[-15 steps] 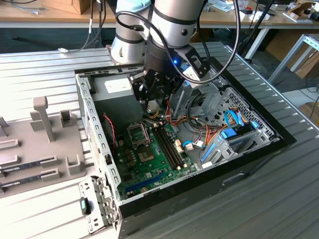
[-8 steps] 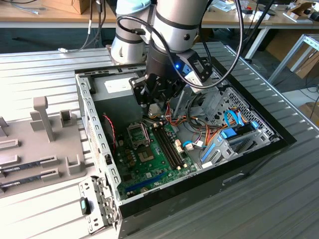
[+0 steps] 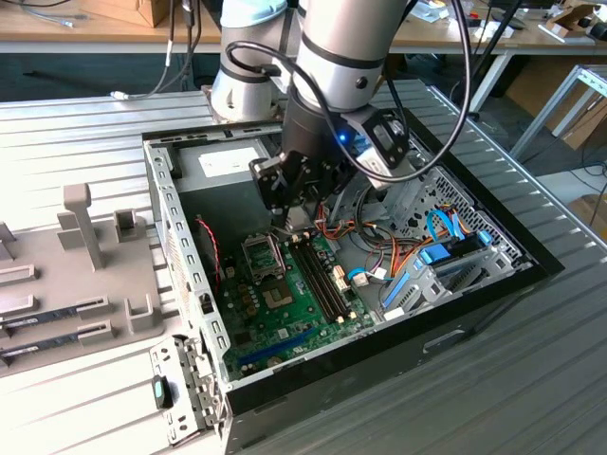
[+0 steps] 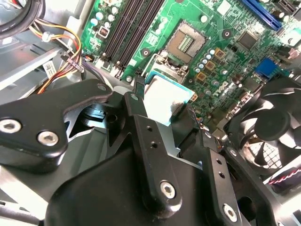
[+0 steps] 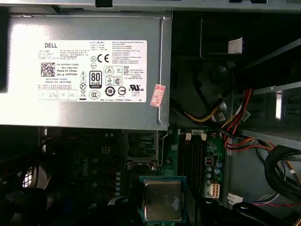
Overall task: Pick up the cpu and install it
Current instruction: 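Pick up the cpu and move it towards the insertion slot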
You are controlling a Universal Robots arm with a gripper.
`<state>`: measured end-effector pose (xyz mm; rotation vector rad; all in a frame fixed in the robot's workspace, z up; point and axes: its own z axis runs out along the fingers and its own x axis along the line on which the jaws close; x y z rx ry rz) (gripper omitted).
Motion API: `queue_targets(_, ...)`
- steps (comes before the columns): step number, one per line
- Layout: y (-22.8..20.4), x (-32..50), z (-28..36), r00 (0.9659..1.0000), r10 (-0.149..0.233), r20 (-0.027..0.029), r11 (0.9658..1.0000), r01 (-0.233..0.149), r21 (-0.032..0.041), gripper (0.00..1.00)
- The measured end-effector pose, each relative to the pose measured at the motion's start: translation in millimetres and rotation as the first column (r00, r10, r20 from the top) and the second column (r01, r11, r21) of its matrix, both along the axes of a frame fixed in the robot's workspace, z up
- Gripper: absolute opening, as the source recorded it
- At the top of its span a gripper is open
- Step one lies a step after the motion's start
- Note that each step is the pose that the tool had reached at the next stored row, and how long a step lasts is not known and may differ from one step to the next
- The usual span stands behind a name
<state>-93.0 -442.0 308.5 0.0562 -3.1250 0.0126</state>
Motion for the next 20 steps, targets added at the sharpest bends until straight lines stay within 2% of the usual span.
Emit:
queue_targets(5,-3.5,0.0,-1.8,1.0,0.0,0.0,1.0,0.0,0.0001,0.47)
queue_targets(20,-9.5,0.0,-8.5,1.0,0.0,0.0,1.0,0.0,0.0,0.47)
